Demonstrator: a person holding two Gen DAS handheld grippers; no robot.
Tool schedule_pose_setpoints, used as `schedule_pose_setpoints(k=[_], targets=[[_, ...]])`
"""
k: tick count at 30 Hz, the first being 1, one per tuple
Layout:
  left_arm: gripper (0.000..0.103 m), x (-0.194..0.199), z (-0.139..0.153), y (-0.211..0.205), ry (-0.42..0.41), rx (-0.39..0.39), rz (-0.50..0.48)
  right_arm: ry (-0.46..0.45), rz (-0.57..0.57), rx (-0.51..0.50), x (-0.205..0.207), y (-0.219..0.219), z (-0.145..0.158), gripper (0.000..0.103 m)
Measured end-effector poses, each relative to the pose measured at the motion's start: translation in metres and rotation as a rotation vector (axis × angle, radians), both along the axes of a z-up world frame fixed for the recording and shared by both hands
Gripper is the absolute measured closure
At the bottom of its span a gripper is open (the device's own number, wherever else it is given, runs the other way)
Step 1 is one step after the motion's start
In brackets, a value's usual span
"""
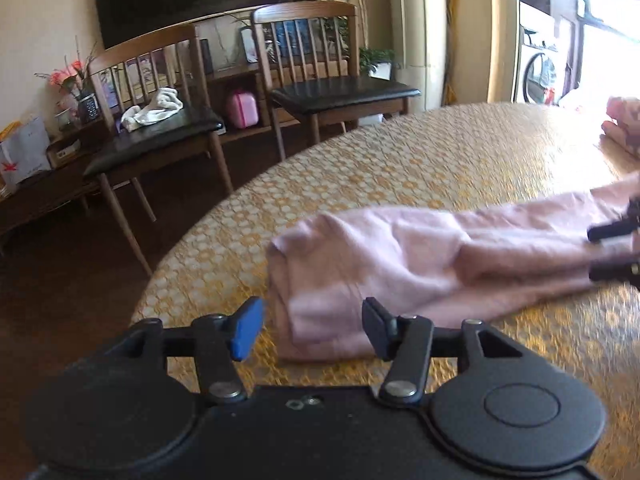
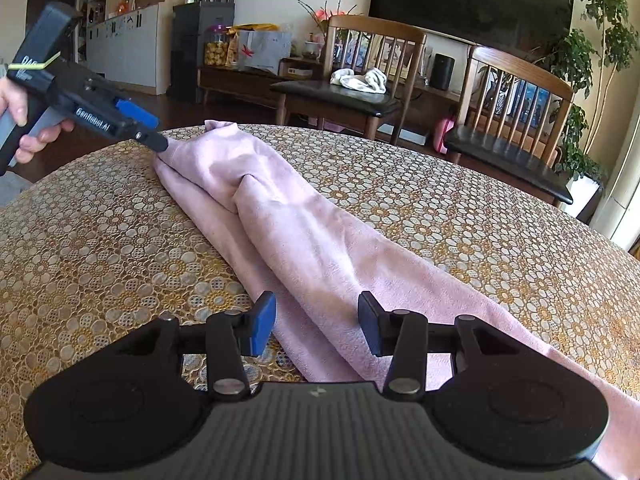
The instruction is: Fold clothes
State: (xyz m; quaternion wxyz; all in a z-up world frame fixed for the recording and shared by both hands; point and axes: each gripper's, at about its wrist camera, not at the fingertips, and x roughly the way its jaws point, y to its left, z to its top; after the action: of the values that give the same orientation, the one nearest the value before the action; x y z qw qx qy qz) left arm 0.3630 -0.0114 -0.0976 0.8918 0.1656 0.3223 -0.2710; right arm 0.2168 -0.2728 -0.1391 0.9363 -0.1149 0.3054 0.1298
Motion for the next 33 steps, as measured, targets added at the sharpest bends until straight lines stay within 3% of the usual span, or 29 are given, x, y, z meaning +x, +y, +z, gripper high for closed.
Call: schedule_pose_setpoints(k=[7, 12, 13, 14, 17, 22, 25, 30, 33], targets=[[0.000, 0.008, -0.018, -0.009, 0.025, -0.009, -0.002, 0.003, -0.008, -0.024, 0.004, -0.001, -0.002, 0.059], [0.000, 0.014, -0.017, -0.004, 0.037, -0.082, 0.033, 0.004, -0.036, -0.013, 0.008, -0.005, -0.005, 0.060], [0.000, 0.017, -0.016, -0.003, 0.042, -0.097, 0.049, 0.012, -0.038, -0.013, 0.009, -0.005, -0.006, 0.061], [0.000, 0.018, -0.015, -0.002, 0.043, -0.105, 0.064, 0.015, -0.042, -0.018, 0.010, -0.005, -0.007, 0.075], [0.000, 0.020, -0.010, 0.000, 0.030, -0.125, 0.087, 0.020, -0.052, -0.009, 0.010, -0.007, -0.006, 0.087], [0.000, 0.021, 0.012, 0.016, 0.026, -0.190, 0.092, 0.035, -0.022, 0.116, 0.002, -0.024, 0.017, 0.093], [0.000, 0.023, 0.005, 0.017, 0.054, -0.153, 0.091, 0.087, 0.025, 0.178, -0.003, -0.026, 0.016, 0.093], [0.000, 0.027, -0.018, 0.015, 0.124, -0.100, 0.110, 0.156, 0.035, 0.137, -0.003, -0.015, -0.008, 0.093], [0.000, 0.027, -0.020, 0.013, 0.115, -0.069, 0.122, 0.158, 0.038, 0.141, -0.009, -0.018, -0.004, 0.093]])
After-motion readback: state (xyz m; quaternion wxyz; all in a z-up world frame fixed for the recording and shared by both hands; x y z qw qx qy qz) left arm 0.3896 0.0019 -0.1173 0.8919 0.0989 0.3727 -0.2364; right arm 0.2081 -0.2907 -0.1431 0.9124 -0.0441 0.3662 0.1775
